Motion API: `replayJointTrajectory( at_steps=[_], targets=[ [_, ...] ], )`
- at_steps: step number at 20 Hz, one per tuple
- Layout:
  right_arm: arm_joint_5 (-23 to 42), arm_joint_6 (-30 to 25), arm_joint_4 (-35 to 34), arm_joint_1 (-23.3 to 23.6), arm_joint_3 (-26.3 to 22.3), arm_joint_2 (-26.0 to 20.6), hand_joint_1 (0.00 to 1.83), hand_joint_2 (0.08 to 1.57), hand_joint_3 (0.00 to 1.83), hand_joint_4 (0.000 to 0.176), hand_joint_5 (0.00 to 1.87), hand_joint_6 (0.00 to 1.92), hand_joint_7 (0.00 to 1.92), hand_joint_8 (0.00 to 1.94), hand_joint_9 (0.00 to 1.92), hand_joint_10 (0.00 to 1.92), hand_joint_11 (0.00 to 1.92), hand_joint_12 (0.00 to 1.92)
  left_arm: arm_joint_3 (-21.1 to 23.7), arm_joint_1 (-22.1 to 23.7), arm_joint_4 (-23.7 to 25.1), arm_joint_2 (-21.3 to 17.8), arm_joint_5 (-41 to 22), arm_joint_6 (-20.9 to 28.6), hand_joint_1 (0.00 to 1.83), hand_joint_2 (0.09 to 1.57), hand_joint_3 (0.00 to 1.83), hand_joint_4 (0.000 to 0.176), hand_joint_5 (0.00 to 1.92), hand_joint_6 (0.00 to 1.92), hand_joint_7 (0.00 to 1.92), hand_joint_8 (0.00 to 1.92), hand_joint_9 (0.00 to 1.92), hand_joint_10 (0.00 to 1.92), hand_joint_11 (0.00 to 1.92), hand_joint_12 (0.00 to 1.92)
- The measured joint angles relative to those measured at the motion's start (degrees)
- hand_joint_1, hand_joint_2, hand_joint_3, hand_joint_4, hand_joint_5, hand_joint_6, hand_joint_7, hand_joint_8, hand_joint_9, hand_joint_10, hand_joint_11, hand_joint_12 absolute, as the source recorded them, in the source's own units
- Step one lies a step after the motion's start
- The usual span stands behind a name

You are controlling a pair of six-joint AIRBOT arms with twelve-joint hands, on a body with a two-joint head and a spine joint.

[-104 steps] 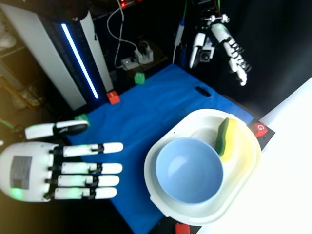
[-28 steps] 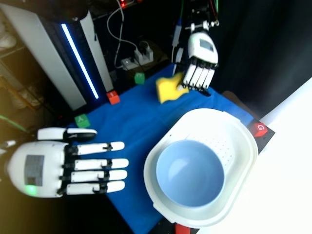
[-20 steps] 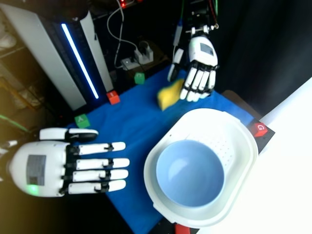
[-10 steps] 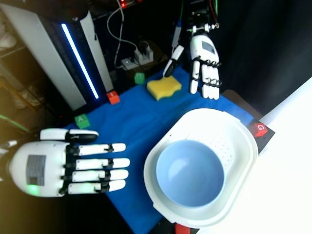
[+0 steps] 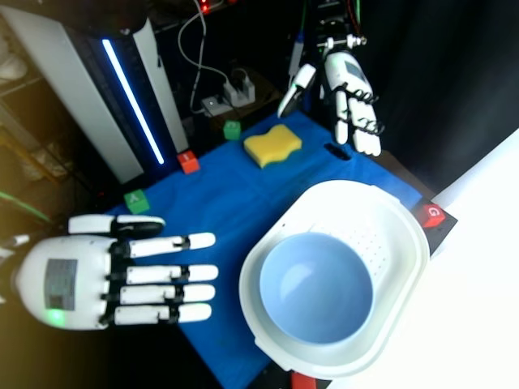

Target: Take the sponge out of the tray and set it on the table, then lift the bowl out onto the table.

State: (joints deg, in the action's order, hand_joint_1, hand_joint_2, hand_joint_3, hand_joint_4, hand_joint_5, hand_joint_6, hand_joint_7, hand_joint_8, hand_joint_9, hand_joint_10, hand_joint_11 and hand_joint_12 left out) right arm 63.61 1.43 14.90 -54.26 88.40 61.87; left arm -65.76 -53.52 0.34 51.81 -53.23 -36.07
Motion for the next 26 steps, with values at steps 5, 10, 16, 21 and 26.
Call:
replayJointTrajectory(
  at_steps=[5,10,16,21,26],
  targets=[
    [-5.42,0.02,7.28,9.75,4.52,3.93,0.64,1.05,0.0,0.174,0.33,0.0,0.19,0.0,0.04,0.0,0.0,0.27,0.0,-1.03,-1.36,0.22,-1.27,-0.13,0.62,0.87,0.0,0.176,0.0,0.0,0.0,0.0,0.0,0.0,0.0,0.0],
    [-14.69,-0.13,16.52,16.94,9.11,9.79,0.74,1.06,0.0,0.17,0.42,0.01,0.21,0.0,0.04,0.0,0.0,0.0,-0.13,-2.43,-3.19,0.22,-2.6,-0.15,0.61,0.86,0.0,0.162,0.0,0.0,0.0,0.0,0.0,0.0,0.0,0.0],
    [-21.4,-0.72,21.11,21.88,13.68,13.18,0.79,1.05,0.0,0.149,0.45,0.01,0.23,0.01,0.07,0.01,0.06,0.03,-0.13,-2.4,-2.62,0.24,-2.32,-0.17,0.62,0.84,0.0,0.162,0.0,0.0,0.0,0.0,0.0,0.0,0.0,0.0],
    [-26.45,-5.6,30.49,23.39,17.79,16.55,0.81,1.03,0.0,0.144,0.52,0.01,0.27,0.0,0.1,0.01,0.05,0.04,-0.28,-2.36,-2.38,0.66,-2.23,-0.15,0.63,0.86,0.0,0.176,0.0,0.0,0.0,0.0,0.0,0.0,0.0,0.0],
    [-27.28,-16.61,41.09,25.9,25.73,21.79,0.83,1.02,0.0,0.101,0.58,0.02,0.32,0.01,0.15,0.02,0.03,0.05,-0.37,-2.36,-2.27,0.81,-2.23,0.5,0.62,0.86,0.0,0.153,0.0,0.0,0.0,0.0,0.0,0.0,0.0,0.0]
  ],
)
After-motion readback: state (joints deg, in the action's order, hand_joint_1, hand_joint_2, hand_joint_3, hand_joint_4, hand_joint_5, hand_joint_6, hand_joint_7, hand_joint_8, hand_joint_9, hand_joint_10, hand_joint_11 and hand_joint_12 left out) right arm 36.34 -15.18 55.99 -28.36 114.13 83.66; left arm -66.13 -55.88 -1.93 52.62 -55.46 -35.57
